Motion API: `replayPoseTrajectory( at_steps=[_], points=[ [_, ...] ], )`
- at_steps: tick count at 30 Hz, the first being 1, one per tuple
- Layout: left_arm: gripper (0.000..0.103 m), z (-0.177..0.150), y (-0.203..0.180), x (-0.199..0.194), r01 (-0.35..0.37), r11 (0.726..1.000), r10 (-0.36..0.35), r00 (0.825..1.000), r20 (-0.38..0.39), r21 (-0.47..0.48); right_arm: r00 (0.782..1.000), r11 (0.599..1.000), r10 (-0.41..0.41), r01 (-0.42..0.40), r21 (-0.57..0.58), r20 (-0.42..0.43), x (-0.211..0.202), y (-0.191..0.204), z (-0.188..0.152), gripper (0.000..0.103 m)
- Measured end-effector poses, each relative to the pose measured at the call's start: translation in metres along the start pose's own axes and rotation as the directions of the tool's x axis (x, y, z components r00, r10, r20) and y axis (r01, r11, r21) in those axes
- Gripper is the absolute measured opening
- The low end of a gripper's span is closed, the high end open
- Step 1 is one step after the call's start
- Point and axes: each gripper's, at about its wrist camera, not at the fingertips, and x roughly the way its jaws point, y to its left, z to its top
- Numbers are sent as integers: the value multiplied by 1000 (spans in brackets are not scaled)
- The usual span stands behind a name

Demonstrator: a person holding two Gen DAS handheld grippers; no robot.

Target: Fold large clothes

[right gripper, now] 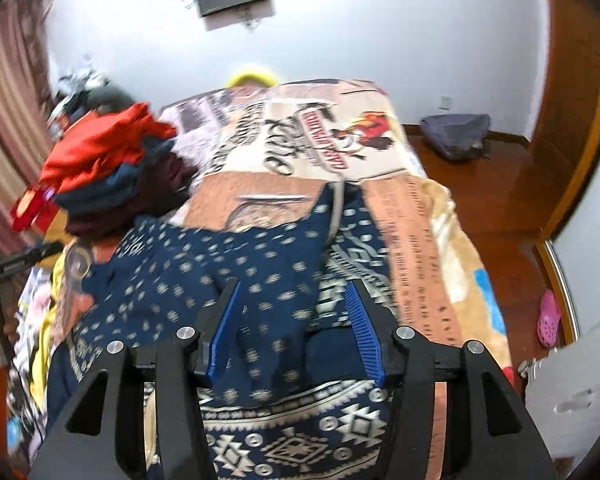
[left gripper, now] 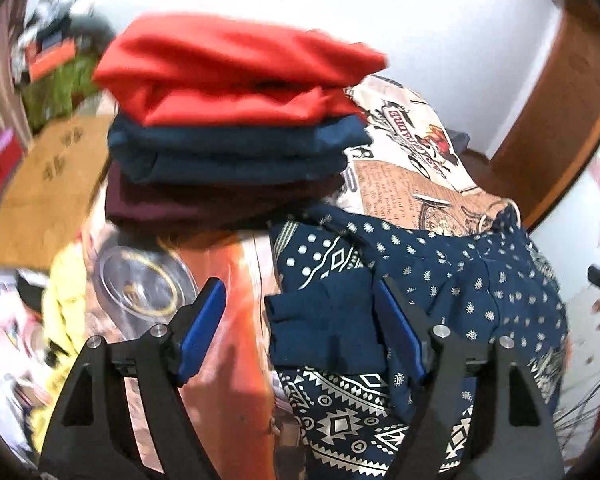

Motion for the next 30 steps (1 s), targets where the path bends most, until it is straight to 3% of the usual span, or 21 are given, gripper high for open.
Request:
replayPoseTrajectory(
  at_steps=[4, 8, 11, 14, 19, 25, 27, 30],
  points=[
    [76, -14, 22, 30, 103, 988, -116, 987, -114, -118, 998, 997, -41, 44, 62, -44, 17, -26, -3, 50],
    [76, -35, 28, 64, 146, 969, -184, 964, -193, -197, 988, 986, -53, 75, 148, -147, 47, -52, -16, 50],
    [76, -47, 31, 85, 177, 950, -239, 942, -234, -256, 981, 970, 1, 46, 237, -196, 64, -67, -28, 50],
    [76, -53, 29, 101, 203, 934, -283, 923, -260, -295, 980, 956, 82, -26, 291, -180, 67, -73, -33, 52],
    [75, -48, 14, 111, 202, 950, -264, 925, -271, -237, 974, 926, 170, -106, 362, -150, 73, -82, -31, 52],
    [58, -28, 14, 127, 230, 943, -288, 926, -244, -239, 971, 927, 183, -117, 356, -156, 86, -79, -15, 52],
    [42, -22, 16, 132, 241, 937, -301, 925, -234, -251, 971, 934, 180, -119, 336, -158, 91, -76, -11, 52],
    [31, -14, 14, 139, 268, 927, -327, 919, -219, -261, 968, 950, 176, -120, 288, -178, 104, -69, -5, 52]
  ],
)
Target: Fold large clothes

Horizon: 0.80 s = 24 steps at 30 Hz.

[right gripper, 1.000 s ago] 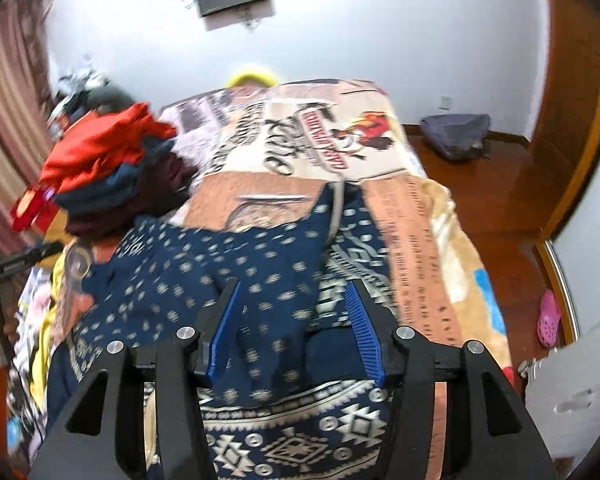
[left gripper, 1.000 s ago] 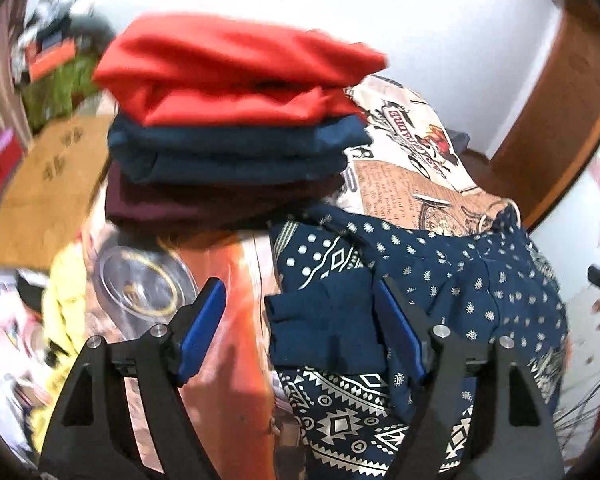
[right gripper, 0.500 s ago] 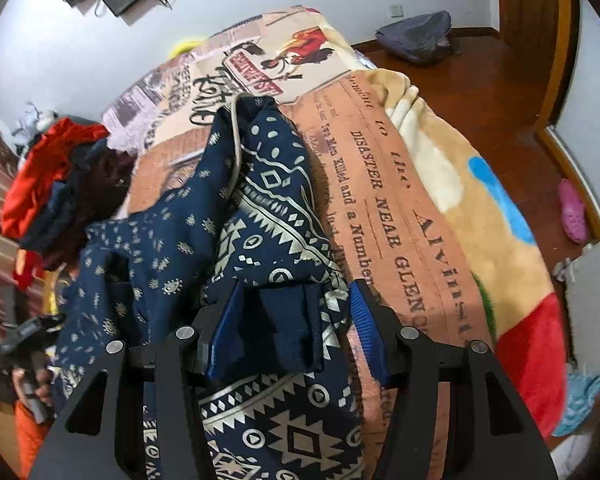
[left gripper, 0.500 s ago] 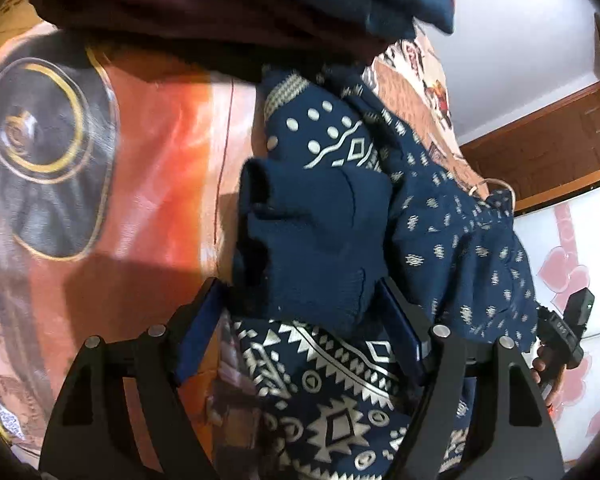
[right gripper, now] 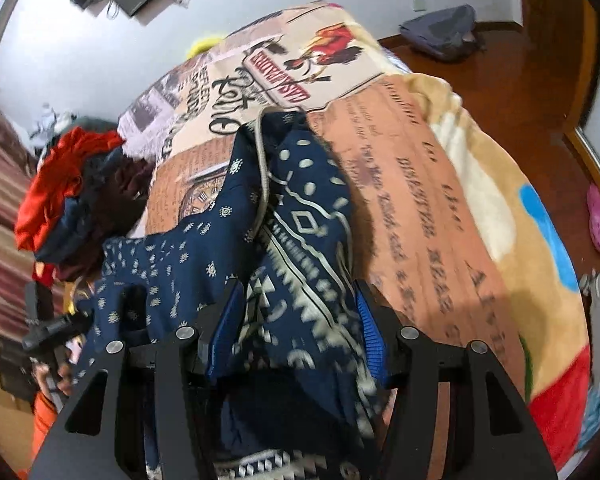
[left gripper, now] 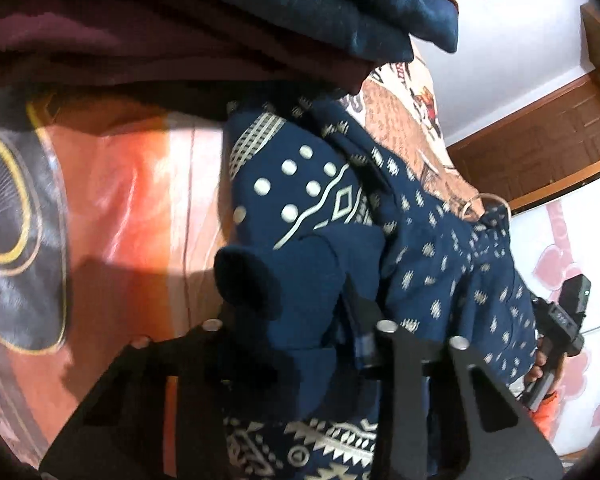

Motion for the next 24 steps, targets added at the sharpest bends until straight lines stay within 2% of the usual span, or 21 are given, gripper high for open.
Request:
replayPoseTrajectory(
  at_steps=[3, 5, 6, 8, 11, 15, 19, 21, 24],
  points=[
    [25, 5, -9, 7, 2, 999, -2, 1000, 8, 35, 1000, 1000, -14, 14, 0, -3, 13, -1, 3, 48],
    [21, 8, -19, 10, -17, 998, 16, 1000, 9, 68, 999, 999, -39, 39, 15, 10, 16, -1, 5, 32],
    [19, 9, -23, 10, -20, 997, 19, 1000, 9, 80, 999, 999, -45, 45, 16, 17, 15, -1, 6, 19],
    [17, 12, -35, 11, -24, 995, 22, 1000, 18, 99, 999, 1000, -13, 12, 26, 46, 11, -1, 8, 13],
    [15, 18, -55, 5, -6, 991, 0, 999, 40, 132, 995, 1000, -24, 23, 10, 101, 0, 4, 11, 11],
    [14, 33, -90, -4, -36, 977, 18, 996, 91, 209, 985, 997, -60, 66, -30, 159, -15, 17, 20, 10],
    [14, 49, -104, -9, -77, 961, 45, 991, 123, 265, 972, 993, -94, 107, -52, 215, -28, 24, 38, 10],
    [14, 54, -102, 0, -95, 960, 68, 992, 110, 262, 968, 991, -111, 125, -45, 225, -26, 22, 42, 10],
    [14, 54, -84, 20, -137, 966, 128, 990, 54, 220, 969, 986, -159, 166, -21, 190, -13, 11, 42, 10]
  ],
)
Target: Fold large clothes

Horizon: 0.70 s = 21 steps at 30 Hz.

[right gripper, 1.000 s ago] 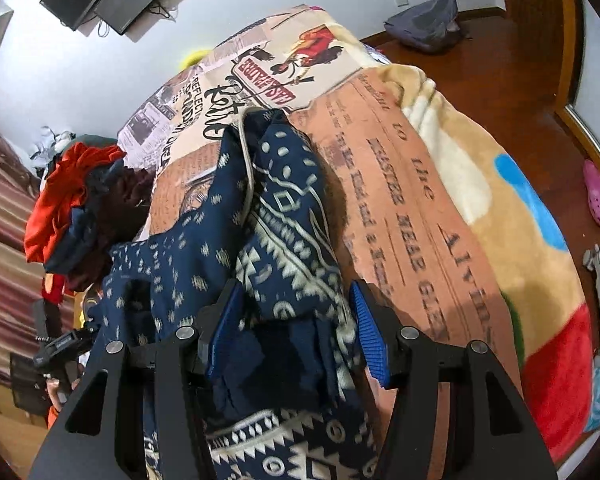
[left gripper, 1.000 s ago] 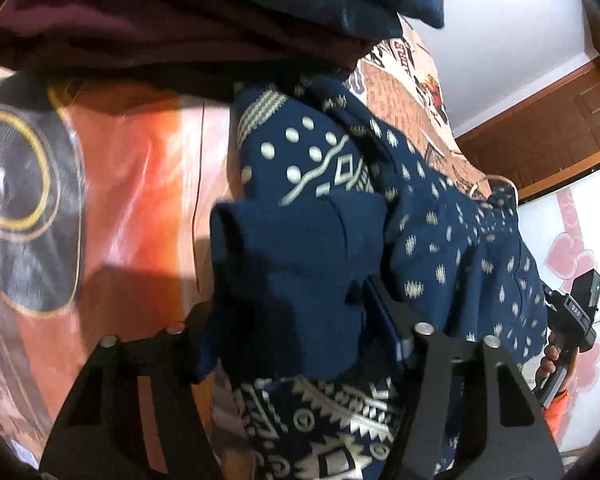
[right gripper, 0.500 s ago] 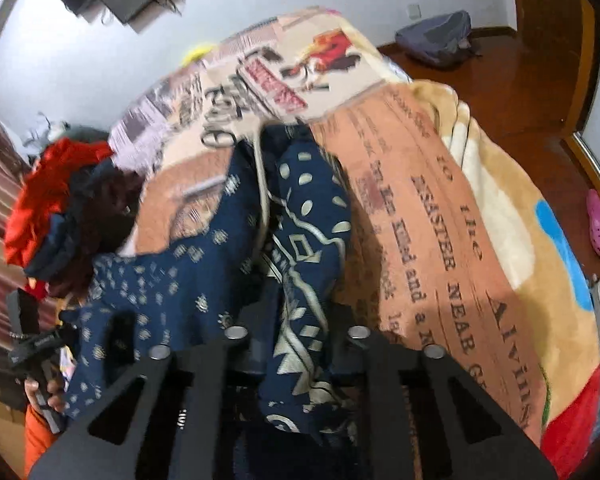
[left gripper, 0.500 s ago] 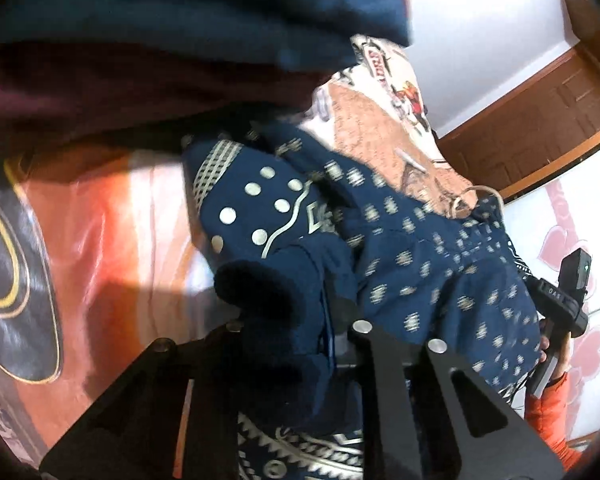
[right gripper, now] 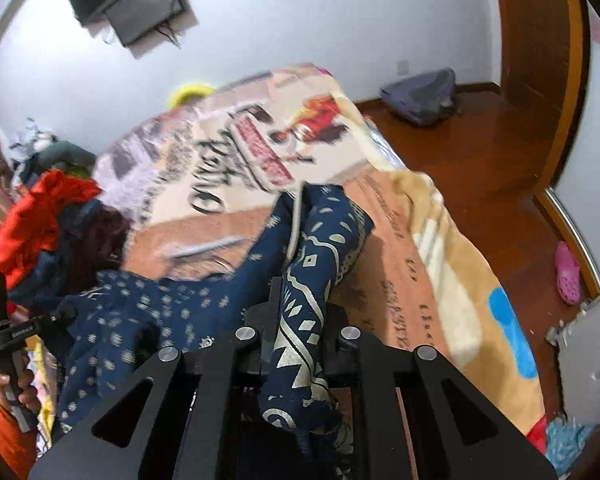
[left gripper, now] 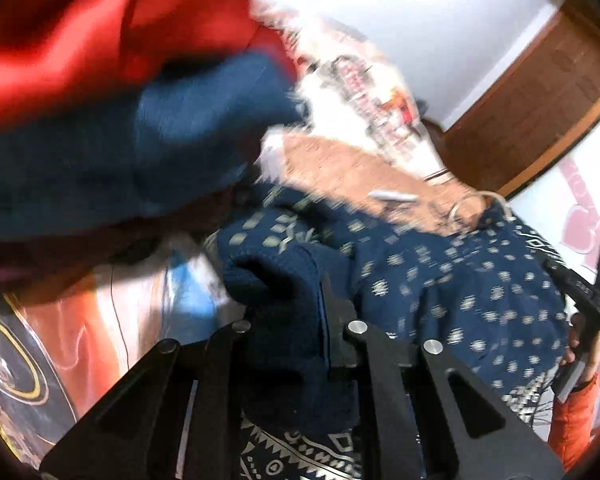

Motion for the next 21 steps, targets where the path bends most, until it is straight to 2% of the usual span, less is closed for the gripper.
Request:
replayPoseTrajectory(
  at_steps=[3, 5, 9, 13, 18, 20, 21],
  points=[
    [17, -10, 17, 18, -22, 999, 20, 998, -52, -39, 998, 999, -44, 45, 1, -53, 16, -11, -9, 10],
    [20, -17, 26, 19, -1, 998, -3, 998, -60, -69, 994, 998, -61, 60, -17, -86, 23, -16, -17, 11],
    [21, -20, 32, 11, 23, 992, -31, 998, -63, -125, 993, 996, -77, 72, -55, -91, 15, -14, -24, 14],
    [21, -25, 16, 1, -62, 998, 61, 996, -63, -27, 995, 997, -53, 47, -67, -86, -6, -10, -24, 18],
    [22, -36, -14, -26, -165, 979, 168, 986, -19, 120, 996, 992, -62, 55, -112, -59, -36, -3, -26, 19],
    [27, -40, -22, -38, -183, 972, 185, 983, 5, 149, 998, 991, -45, 38, -127, -53, -51, -1, -28, 22],
    [31, -42, -24, -47, -187, 970, 186, 982, 21, 154, 998, 991, -31, 24, -130, -53, -60, -1, -30, 29]
  ],
)
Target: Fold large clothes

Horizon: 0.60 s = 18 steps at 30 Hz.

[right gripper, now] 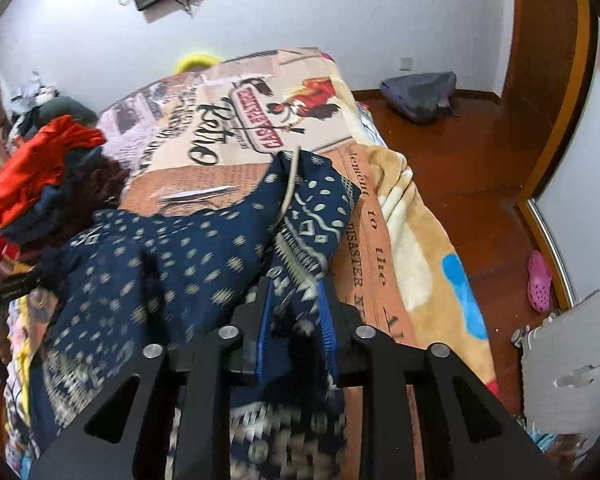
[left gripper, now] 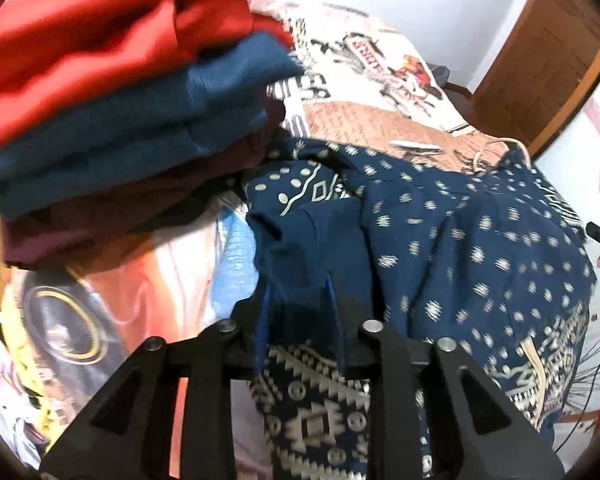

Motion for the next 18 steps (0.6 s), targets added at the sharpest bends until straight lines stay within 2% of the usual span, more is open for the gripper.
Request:
replayPoseTrajectory(
  at_steps=[1, 3, 6, 9, 12, 18],
  points=[
    [37, -2, 0, -10, 2, 1000, -2, 1000, 19, -2, 1000, 1000, 9, -9, -1, 3, -5, 0, -1, 39],
    [44, -3, 4, -33, 21, 1000, -20, 998, 60, -18, 999, 1000, 26, -26, -3, 28, -22, 1, -8, 49],
    [50, -8, 8, -65, 51, 997, -45, 992, 121, -50, 997, 999, 38, -37, -19, 63, -42, 4, -19, 50],
    [57, -19, 15, -90, 65, 996, -56, 987, 149, -57, 997, 999, 41, -40, -22, 70, -54, 5, -29, 50],
    [57, -32, 16, -100, 98, 994, -90, 987, 131, -57, 996, 999, 45, -45, -3, 76, -62, 2, -40, 50],
    [57, -68, 14, -91, 93, 995, -91, 994, 61, -43, 998, 999, 33, -35, 36, 61, -63, -3, -66, 50]
  ],
)
